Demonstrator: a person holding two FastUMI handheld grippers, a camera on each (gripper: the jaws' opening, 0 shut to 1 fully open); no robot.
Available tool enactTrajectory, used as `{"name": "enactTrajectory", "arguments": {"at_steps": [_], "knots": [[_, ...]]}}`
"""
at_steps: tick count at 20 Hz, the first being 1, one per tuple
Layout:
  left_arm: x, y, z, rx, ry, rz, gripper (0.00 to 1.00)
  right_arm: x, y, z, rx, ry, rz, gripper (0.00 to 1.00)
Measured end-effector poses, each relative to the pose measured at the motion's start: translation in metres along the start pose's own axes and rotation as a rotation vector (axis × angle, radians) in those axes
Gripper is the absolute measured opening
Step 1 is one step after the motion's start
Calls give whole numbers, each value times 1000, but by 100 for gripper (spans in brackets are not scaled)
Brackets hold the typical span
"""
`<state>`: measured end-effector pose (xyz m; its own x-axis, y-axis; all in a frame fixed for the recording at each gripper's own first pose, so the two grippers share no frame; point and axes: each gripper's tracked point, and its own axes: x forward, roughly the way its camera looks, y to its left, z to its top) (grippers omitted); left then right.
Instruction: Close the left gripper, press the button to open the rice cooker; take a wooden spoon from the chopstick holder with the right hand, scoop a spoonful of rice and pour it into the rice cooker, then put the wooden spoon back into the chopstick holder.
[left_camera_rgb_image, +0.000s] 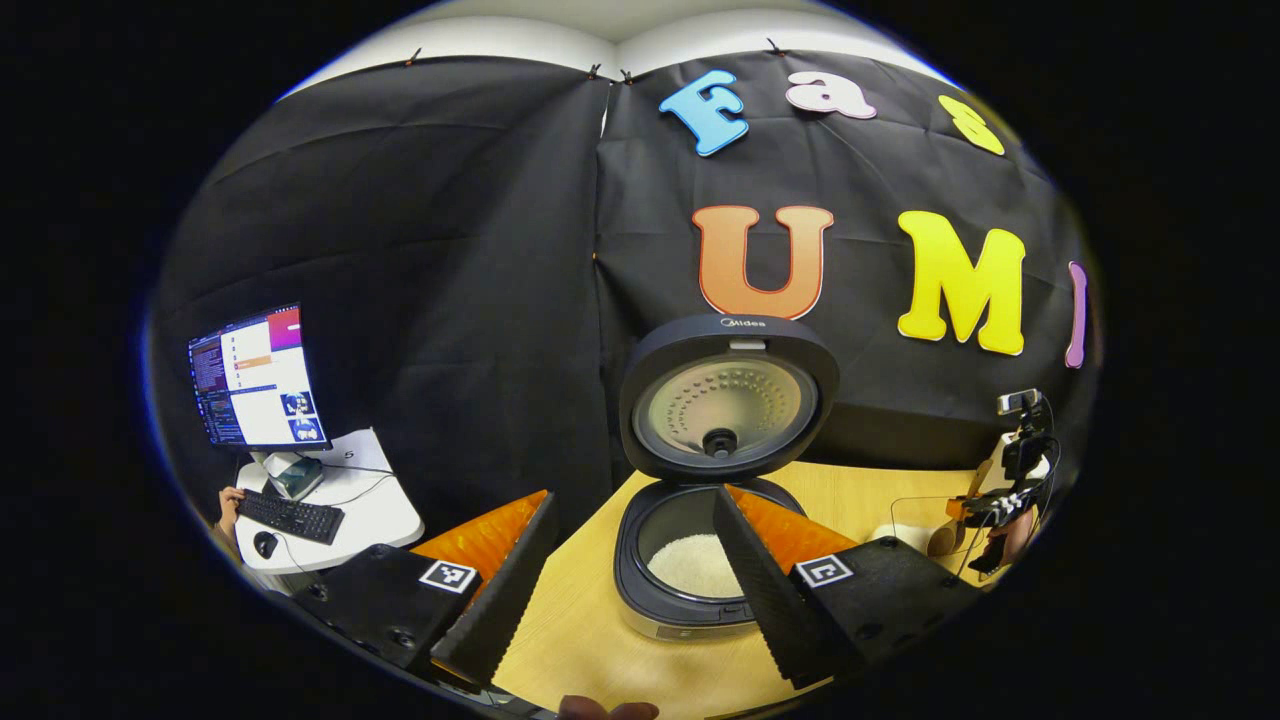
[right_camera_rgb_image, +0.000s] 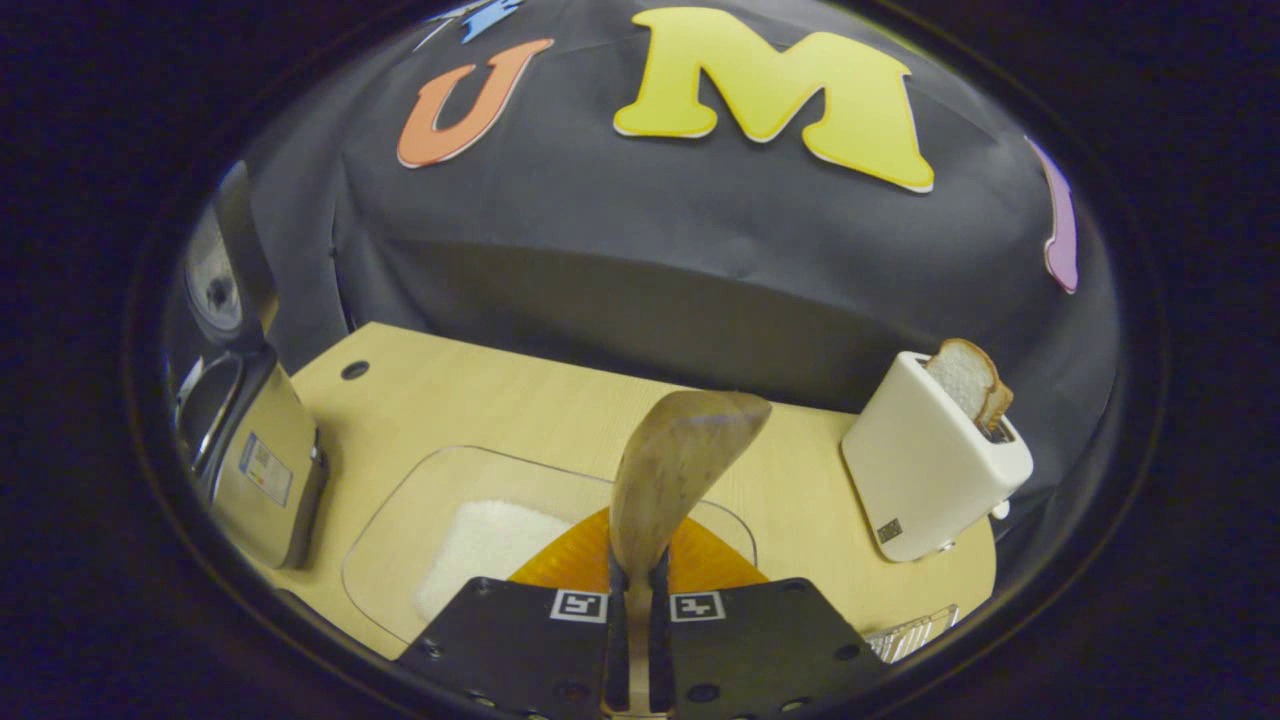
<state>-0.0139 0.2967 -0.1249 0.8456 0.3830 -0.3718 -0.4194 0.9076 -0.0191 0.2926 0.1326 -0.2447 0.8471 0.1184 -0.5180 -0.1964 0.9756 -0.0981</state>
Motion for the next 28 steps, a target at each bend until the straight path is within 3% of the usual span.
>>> {"name": "enactTrajectory", "arguments": {"at_steps": [4, 9, 15, 19, 20, 28], "knots": [[2, 3, -2, -7, 9, -6, 99, 1, 16, -2, 28, 18, 2, 8], [4, 15, -6, -11, 21, 6, 99, -7, 58, -6, 196, 48, 93, 8], [2, 25, -6, -12, 21, 17, 99, -8, 89, -1, 487, 123, 205, 8], [0, 29, -5, -6, 20, 20, 99, -8, 89, 0, 577, 158, 221, 8], [-1, 29, -4, -5, 19, 19, 99, -12, 92, 1, 612, 166, 235, 1], [-4, 16, 7, 23, 11, -1, 99, -14, 72, 9, 749, 129, 296, 1]]}}
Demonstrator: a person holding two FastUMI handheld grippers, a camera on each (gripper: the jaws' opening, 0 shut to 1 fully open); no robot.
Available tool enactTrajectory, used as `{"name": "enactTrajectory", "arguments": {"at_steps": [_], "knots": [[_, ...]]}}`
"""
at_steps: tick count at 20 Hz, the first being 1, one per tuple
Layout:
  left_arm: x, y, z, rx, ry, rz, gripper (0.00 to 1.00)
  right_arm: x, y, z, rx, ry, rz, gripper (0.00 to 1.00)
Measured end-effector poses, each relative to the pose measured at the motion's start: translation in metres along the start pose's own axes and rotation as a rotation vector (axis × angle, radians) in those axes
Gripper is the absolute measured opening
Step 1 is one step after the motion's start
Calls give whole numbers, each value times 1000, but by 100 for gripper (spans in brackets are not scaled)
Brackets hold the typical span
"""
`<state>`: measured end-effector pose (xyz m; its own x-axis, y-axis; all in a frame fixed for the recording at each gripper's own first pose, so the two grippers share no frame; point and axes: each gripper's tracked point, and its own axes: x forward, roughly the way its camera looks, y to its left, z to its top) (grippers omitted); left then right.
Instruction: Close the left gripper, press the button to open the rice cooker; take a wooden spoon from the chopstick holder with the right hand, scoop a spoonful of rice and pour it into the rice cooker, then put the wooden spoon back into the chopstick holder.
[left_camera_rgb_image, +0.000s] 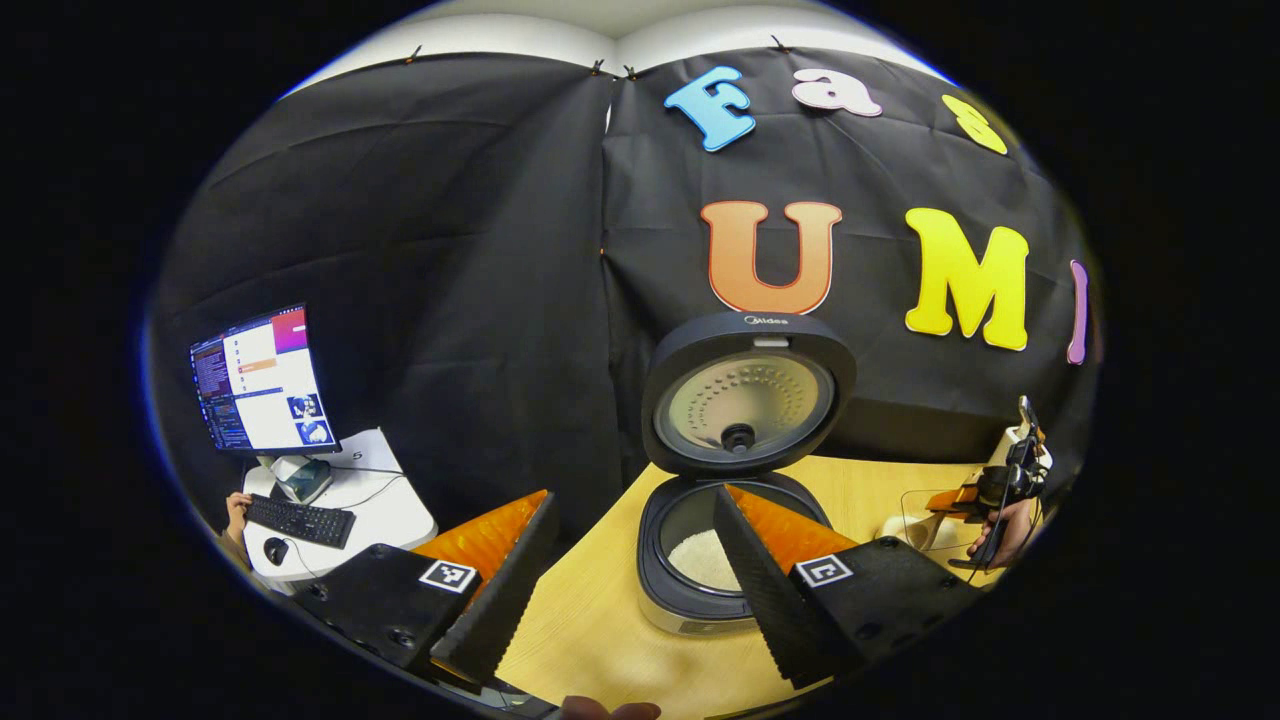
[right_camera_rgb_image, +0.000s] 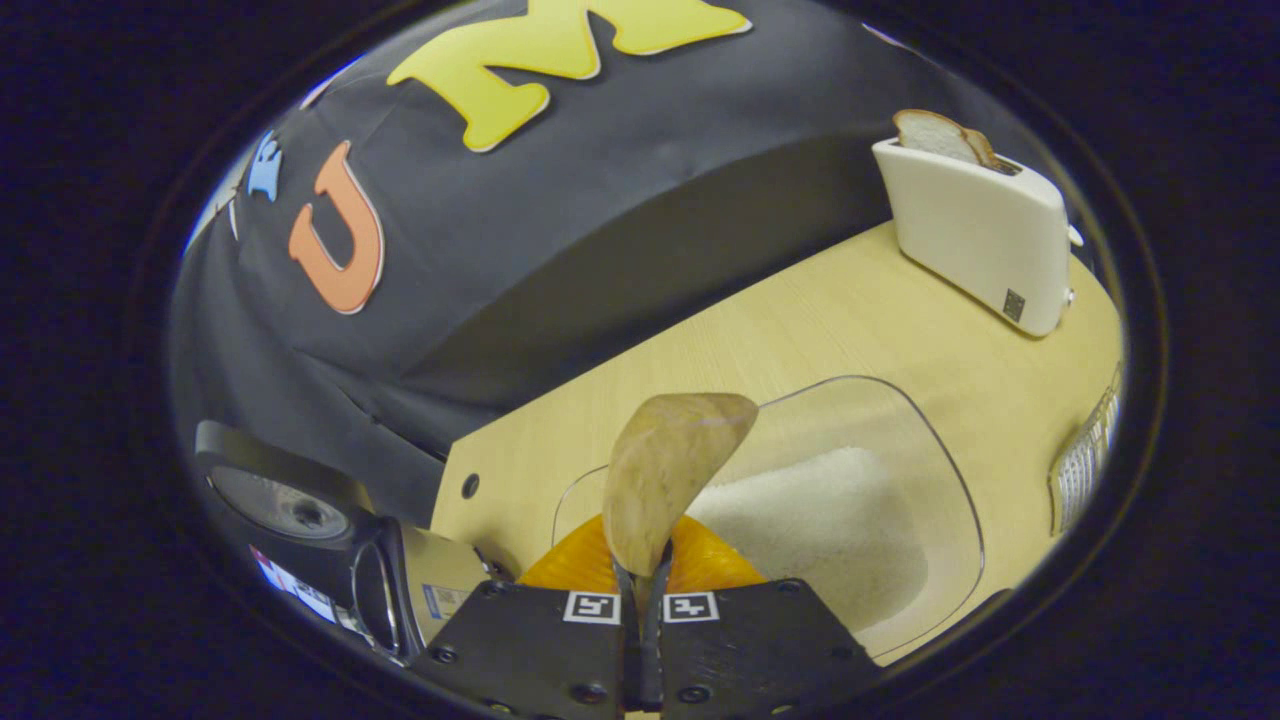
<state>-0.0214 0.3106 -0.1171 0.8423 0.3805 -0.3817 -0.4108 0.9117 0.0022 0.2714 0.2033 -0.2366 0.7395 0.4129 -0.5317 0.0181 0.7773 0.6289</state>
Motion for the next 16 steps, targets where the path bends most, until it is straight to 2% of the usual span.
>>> {"name": "enactTrajectory", "arguments": {"at_steps": [5, 11, 16], "knots": [[2, -21, 15, 14, -19, -30, 100, -14, -11, 21, 77, -37, 21, 1], [-6, -42, 27, 11, -44, -47, 99, -40, -24, 44, 243, -68, 74, 1], [-19, -50, 31, -2, -66, -47, 99, -65, -9, 62, 251, -88, 134, 1]]}}
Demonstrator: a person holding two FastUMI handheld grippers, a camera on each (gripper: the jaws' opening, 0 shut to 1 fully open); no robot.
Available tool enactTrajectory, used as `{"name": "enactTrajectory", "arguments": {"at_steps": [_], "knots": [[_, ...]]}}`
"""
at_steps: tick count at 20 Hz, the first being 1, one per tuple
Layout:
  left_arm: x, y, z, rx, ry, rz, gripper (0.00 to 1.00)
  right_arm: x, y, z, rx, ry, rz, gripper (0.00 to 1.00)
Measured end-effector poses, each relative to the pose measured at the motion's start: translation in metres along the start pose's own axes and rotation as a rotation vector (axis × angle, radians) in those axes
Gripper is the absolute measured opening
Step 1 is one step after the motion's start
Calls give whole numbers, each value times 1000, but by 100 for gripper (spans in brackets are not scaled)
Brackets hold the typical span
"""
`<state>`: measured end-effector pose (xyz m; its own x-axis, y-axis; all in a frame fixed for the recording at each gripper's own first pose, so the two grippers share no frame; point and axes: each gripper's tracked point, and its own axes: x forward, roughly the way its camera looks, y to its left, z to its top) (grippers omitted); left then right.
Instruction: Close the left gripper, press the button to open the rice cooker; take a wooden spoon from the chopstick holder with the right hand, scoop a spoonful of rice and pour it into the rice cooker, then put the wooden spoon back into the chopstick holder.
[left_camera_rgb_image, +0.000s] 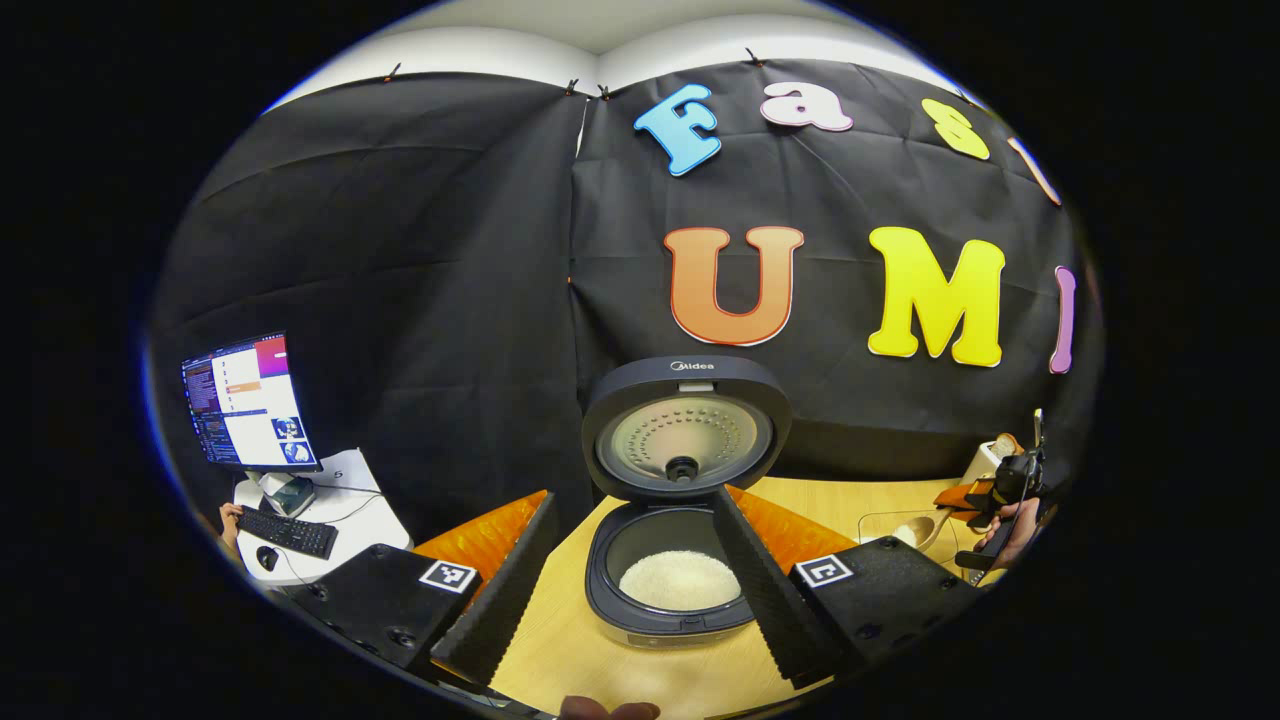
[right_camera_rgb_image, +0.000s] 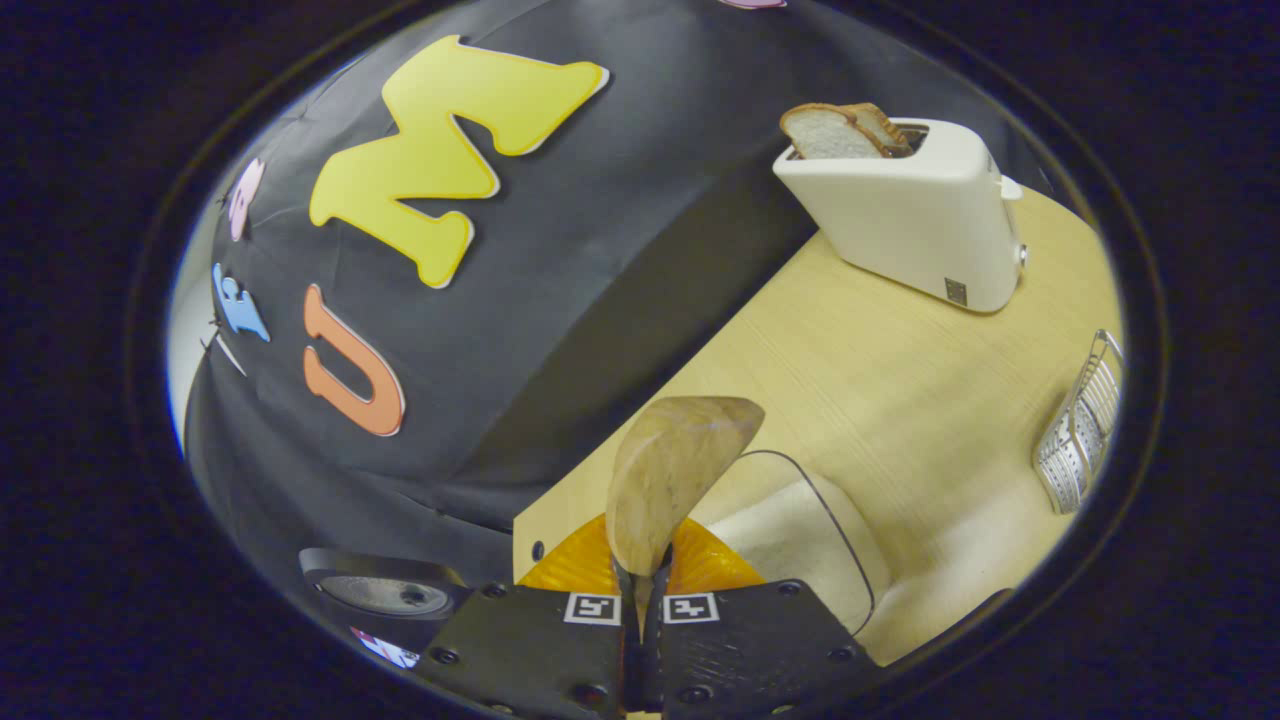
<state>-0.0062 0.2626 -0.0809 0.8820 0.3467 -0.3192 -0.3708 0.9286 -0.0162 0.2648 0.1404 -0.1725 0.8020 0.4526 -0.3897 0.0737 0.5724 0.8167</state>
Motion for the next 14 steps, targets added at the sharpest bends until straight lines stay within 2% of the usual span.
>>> {"name": "enactTrajectory", "arguments": {"at_steps": [6, 11, 14], "knots": [[-25, 7, 1, -21, -25, 30, 99, -21, 66, -4, -3, 30, 111, 1], [-49, 27, -6, -25, -48, 75, 100, -26, 133, -35, -45, 94, 199, 1], [-60, 38, -16, -31, -44, 84, 100, -18, 169, -64, -132, 131, 230, 1]]}}
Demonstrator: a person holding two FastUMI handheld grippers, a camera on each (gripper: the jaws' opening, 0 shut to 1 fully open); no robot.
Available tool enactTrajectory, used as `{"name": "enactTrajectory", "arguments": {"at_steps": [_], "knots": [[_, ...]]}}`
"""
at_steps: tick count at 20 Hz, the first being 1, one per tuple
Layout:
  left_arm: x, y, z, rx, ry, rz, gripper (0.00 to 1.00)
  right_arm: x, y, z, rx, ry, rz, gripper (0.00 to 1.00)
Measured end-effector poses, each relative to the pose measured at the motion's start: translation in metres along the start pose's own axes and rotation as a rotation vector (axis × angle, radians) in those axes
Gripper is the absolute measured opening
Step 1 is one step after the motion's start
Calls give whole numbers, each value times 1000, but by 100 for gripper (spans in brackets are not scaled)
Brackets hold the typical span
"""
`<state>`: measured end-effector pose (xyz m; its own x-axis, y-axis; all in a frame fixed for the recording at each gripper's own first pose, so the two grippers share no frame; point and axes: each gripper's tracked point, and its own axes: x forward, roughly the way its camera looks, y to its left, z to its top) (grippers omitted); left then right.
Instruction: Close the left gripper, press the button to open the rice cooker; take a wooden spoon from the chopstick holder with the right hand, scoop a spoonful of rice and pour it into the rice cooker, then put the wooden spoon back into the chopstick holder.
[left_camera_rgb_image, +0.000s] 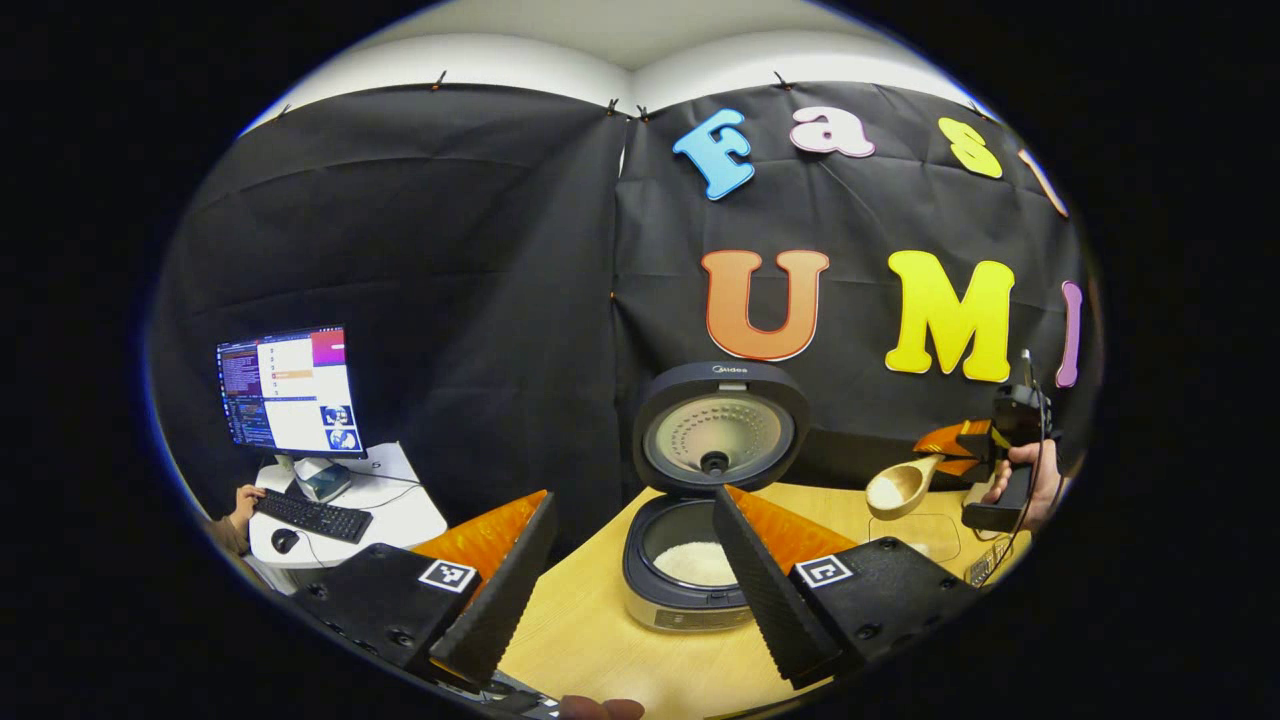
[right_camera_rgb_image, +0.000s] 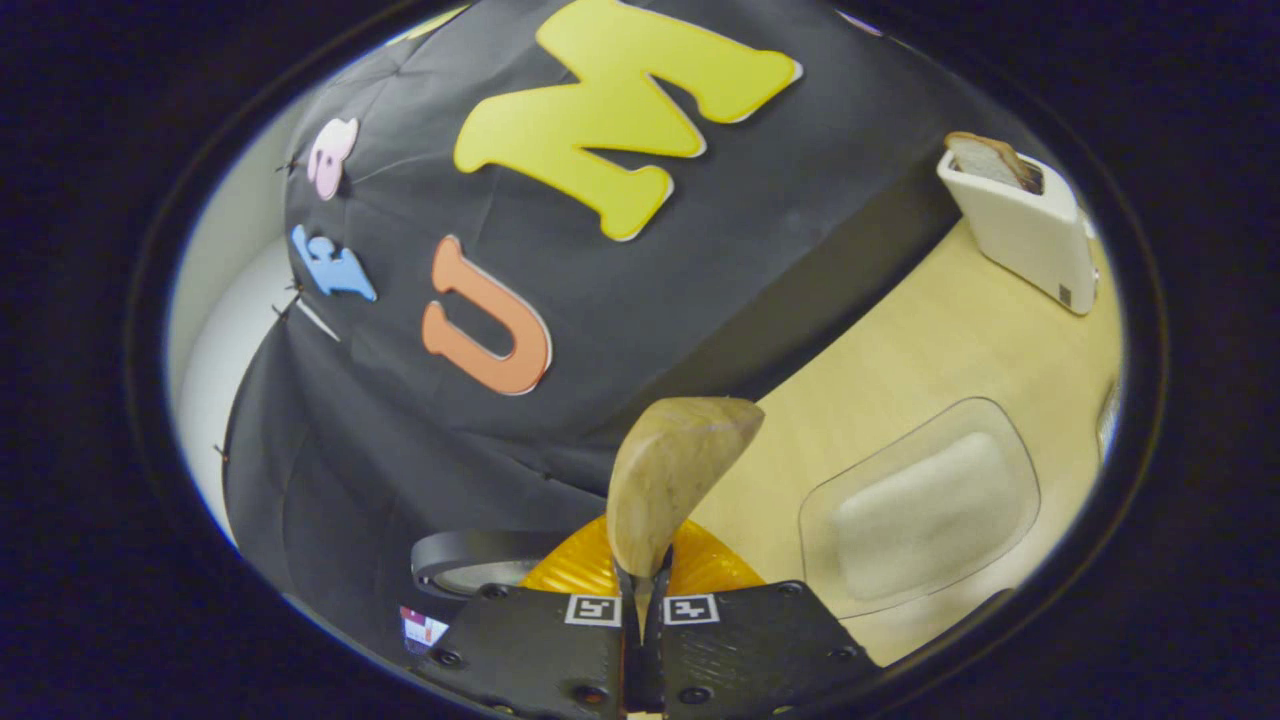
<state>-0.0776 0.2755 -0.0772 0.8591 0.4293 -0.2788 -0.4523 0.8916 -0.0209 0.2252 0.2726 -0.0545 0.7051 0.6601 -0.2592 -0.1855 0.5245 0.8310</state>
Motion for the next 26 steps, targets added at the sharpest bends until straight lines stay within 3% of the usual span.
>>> {"name": "enactTrajectory", "arguments": {"at_steps": [9, 26], "knots": [[-21, 32, -24, -45, 12, 42, 99, 51, 78, -71, -161, 100, 44, 1], [-18, 79, -56, -177, 32, 137, 99, 91, 107, -125, -692, 15, -39, 1]]}}
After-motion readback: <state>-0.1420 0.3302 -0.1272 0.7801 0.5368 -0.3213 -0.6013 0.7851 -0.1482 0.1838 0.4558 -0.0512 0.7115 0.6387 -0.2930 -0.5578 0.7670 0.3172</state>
